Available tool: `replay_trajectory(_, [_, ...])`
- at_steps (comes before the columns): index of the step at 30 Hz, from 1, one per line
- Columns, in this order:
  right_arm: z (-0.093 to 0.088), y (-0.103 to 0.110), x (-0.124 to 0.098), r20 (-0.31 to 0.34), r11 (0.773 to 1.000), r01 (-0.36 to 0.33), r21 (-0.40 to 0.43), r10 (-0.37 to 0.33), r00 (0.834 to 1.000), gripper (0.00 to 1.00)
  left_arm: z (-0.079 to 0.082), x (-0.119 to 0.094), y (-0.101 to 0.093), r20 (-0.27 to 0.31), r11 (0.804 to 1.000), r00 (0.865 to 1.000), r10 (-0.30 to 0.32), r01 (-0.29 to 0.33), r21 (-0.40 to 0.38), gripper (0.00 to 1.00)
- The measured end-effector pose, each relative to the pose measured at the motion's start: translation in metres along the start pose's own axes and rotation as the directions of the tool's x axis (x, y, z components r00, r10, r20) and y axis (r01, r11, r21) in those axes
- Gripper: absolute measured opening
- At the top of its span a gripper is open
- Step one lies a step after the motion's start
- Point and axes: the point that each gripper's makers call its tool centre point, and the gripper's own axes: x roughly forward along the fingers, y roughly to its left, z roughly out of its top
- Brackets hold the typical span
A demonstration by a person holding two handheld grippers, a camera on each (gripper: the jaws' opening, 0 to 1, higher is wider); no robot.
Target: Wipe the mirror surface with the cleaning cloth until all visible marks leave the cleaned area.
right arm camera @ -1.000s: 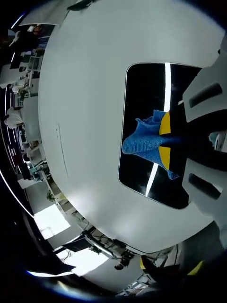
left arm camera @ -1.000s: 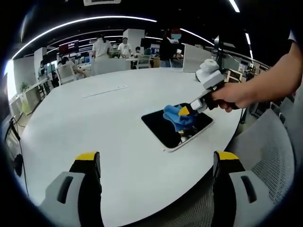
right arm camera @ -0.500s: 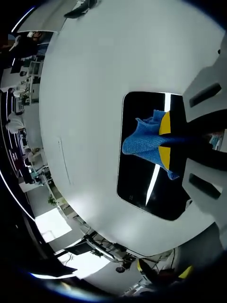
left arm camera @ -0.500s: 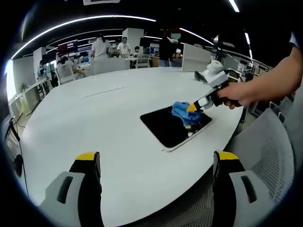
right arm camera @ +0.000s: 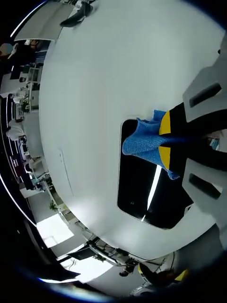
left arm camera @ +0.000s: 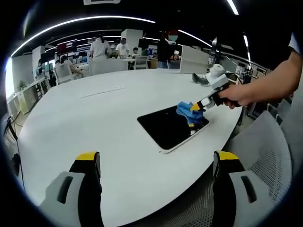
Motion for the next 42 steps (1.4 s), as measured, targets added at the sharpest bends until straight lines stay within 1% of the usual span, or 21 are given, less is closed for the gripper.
replay_trajectory(3, [-0.001, -0.003, -0.002, -0.001, 1.0, 0.005, 0.006, -0.005, 1.0, 0.01, 0.001, 0.0, 0.001, 0.006, 1.0, 1.0, 0.005, -0.005, 0.006, 0.99])
replay_trajectory(6, [-0.001, -0.007, -0.003, -0.011, 1.0, 0.01, 0.016, -0.009, 1.0, 0.01, 0.0, 0.0, 0.001, -0.003, 1.0, 1.0, 0.003, -0.003, 0.008, 0.99])
replay_trajectory(11, [-0.002, -0.01, -0.005, -0.005, 0.999, 0.008, 0.033, -0.008, 1.0, 0.01, 0.002, 0.0, 0.001, 0.002, 1.0, 1.0, 0.007, -0.007, 0.008, 0.99])
replay_trajectory(18, [-0.004, -0.009, -0.004, 0.023, 1.0, 0.026, 0.002, -0.026, 0.999, 0.01, 0.001, 0.001, 0.001, -0.002, 1.0, 1.0, 0.009, -0.009, 0.014, 0.98])
replay_trajectory(26, [-0.006, -0.008, -0.004, 0.032, 0.999, 0.046, -0.011, -0.046, 0.998, 0.01, -0.004, 0.001, 0.001, -0.016, 1.0, 1.0, 0.01, -0.009, 0.011, 0.98])
replay_trajectory(32, [-0.008, -0.005, -0.006, 0.023, 0.998, 0.054, -0.019, -0.054, 0.998, 0.01, -0.007, 0.0, -0.001, -0.032, 1.0, 0.999, 0.009, -0.008, 0.01, 0.98])
replay_trajectory(34, [-0.009, -0.005, -0.006, 0.014, 0.998, 0.058, -0.021, -0.057, 0.998, 0.01, -0.007, 0.0, -0.002, -0.03, 1.0, 1.0, 0.005, -0.005, 0.011, 0.98])
replay_trajectory(36, [-0.009, -0.005, -0.006, 0.017, 0.998, 0.058, -0.03, -0.058, 0.998, 0.01, -0.006, 0.0, -0.002, -0.027, 1.0, 1.0, 0.002, -0.001, 0.015, 0.98])
replay_trajectory(39, [-0.011, -0.005, -0.009, 0.014, 0.998, 0.056, 0.006, -0.056, 0.998, 0.01, -0.007, -0.001, -0.003, -0.027, 1.0, 1.0, 0.001, -0.001, 0.021, 0.98])
replay_trajectory(42, [-0.015, -0.003, -0.013, 0.007, 0.998, 0.058, 0.021, -0.058, 0.998, 0.01, -0.008, 0.0, -0.005, -0.036, 1.0, 0.999, -0.007, 0.008, 0.027, 0.98])
